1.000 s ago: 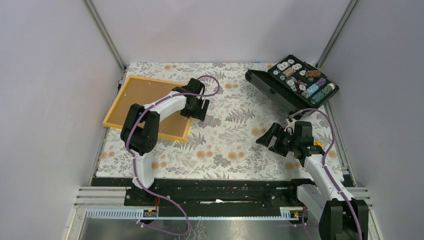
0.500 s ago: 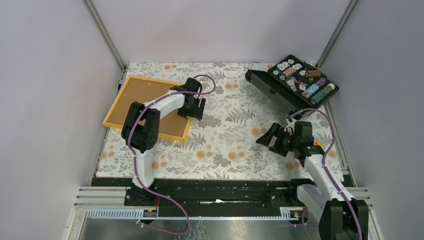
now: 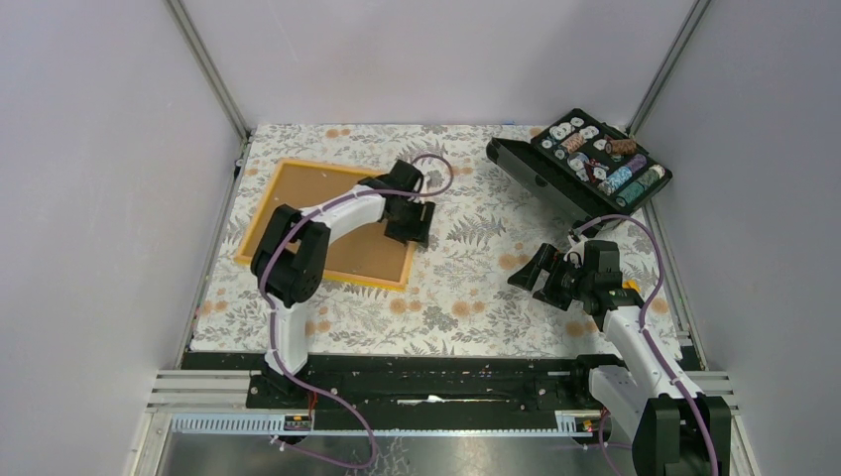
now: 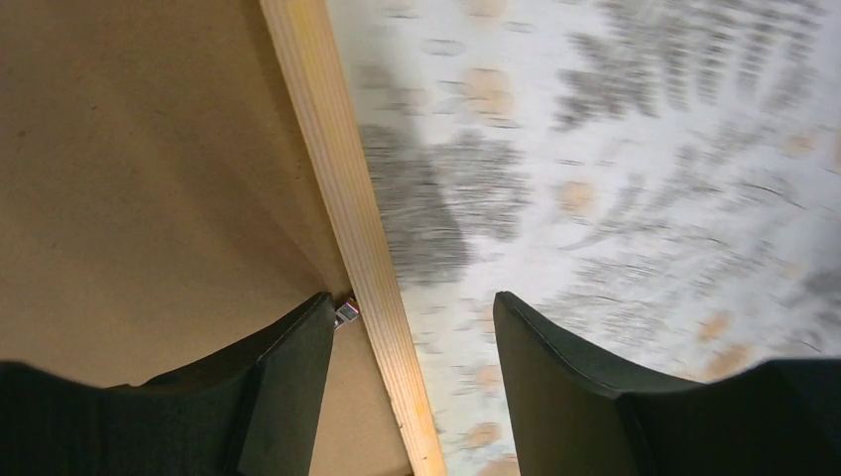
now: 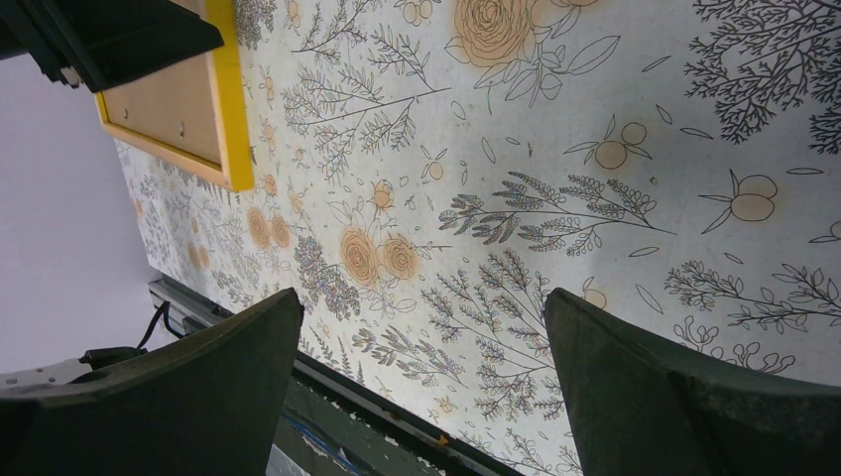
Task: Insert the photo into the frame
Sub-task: Move the photo frame to the center of the board, then adjust the photo frame at the center of the board.
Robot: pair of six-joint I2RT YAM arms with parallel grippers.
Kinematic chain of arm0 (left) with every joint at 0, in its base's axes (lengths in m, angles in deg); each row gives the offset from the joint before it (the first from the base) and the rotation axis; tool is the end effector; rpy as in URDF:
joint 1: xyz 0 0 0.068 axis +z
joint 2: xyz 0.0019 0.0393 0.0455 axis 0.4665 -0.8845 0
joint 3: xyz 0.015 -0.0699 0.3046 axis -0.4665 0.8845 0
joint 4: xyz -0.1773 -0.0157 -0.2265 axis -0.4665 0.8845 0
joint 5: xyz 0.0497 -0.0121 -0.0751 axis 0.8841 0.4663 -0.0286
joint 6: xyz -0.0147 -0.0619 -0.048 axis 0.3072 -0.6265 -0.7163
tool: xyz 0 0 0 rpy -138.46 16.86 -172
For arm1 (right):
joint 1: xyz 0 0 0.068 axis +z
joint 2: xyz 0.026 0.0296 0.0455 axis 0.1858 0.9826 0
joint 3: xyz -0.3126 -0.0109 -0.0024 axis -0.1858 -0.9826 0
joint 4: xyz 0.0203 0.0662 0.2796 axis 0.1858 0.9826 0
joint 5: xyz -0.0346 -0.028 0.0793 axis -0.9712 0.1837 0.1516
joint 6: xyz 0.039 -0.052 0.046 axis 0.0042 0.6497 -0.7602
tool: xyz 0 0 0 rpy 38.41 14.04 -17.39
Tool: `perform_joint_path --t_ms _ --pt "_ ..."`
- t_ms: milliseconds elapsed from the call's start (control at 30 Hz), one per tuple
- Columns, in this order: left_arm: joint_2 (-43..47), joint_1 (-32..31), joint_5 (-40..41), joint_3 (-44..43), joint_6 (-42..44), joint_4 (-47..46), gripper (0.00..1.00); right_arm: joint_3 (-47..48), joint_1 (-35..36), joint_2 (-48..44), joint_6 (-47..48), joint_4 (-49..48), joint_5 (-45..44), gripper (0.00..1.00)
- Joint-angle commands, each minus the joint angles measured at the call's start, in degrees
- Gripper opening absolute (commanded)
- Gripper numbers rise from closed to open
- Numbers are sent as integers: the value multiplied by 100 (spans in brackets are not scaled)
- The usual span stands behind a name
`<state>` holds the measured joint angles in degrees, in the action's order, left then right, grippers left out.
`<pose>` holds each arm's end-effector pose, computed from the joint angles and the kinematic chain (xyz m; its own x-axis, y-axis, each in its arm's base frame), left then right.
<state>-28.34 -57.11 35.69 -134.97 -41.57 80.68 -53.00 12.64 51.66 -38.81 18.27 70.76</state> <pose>0.4048 -0.2389 0.1690 -0.9048 0.2208 -0.3641 0.3186 0.9183 -0.2350 0.1954 0.0420 0.1849 -0.7823 0.4071 -0.4715 -0.0212 0.7390 0.6733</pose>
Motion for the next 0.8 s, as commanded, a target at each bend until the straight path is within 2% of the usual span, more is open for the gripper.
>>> perform_joint_path --t_ms 0,167,267,367,500,567,767 --pt "-262 -673 -1501 149 -488 -370 64 6 44 -7 42 -90 32 100" --pt "-157 -1234 -2477 570 -1252 -1256 65 44 123 15 21 -37 -193 100" --pt "37 -1463 -2885 800 -1569 -1833 70 127 337 55 -8 66 -570 100" --pt "566 -1481 -2928 877 -1494 -2014 78 283 761 116 -71 276 -1186 100" --pt "1524 -1482 -2622 994 -1245 -2050 87 547 1309 311 -227 549 -1874 100" --pt "1971 -1480 -2313 1067 -1120 -2043 95 716 1562 421 -382 650 -2132 100" --pt "3381 -1465 -749 1452 -960 -2188 98 1076 2657 874 -1369 463 -2953 99"
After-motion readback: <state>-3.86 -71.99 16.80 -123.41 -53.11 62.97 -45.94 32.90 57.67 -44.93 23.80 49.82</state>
